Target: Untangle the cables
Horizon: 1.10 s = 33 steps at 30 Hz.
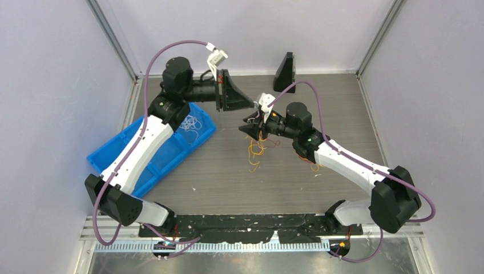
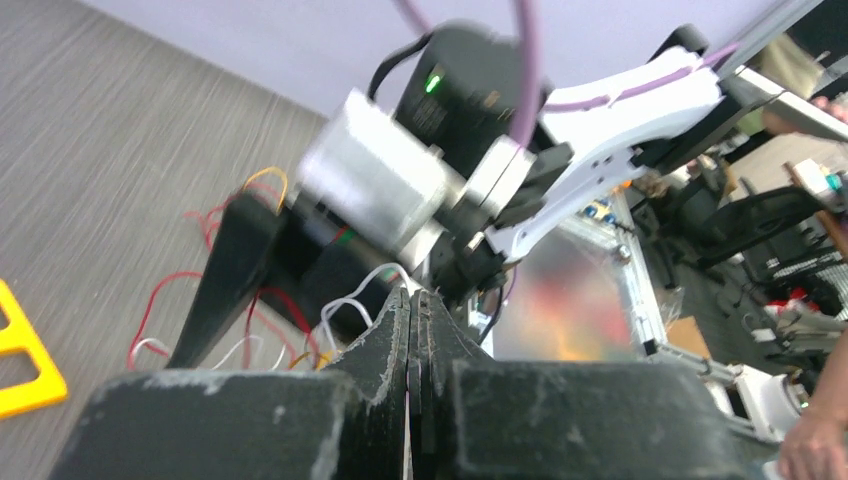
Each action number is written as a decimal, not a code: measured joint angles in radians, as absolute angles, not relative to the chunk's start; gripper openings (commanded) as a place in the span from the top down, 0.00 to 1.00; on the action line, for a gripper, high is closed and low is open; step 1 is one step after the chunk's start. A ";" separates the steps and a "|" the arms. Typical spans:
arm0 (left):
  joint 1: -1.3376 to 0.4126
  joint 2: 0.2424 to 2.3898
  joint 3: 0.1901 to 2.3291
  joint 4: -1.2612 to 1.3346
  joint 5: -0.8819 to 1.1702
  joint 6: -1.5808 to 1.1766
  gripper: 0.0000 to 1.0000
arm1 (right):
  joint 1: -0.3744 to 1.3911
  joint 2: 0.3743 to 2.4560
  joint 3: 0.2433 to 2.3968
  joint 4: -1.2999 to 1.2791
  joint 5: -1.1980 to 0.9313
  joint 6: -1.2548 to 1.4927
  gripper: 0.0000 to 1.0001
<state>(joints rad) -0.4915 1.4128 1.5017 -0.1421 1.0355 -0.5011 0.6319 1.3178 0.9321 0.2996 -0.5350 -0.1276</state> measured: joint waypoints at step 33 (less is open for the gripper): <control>0.142 1.392 1.541 -0.314 0.776 -0.309 1.00 | 0.611 1.287 0.659 0.087 -0.513 -0.293 0.79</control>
<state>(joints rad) 0.1425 1.3918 1.5406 -0.3141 0.7765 -0.3088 0.6109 1.2869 0.6590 0.0872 -0.5133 -0.2932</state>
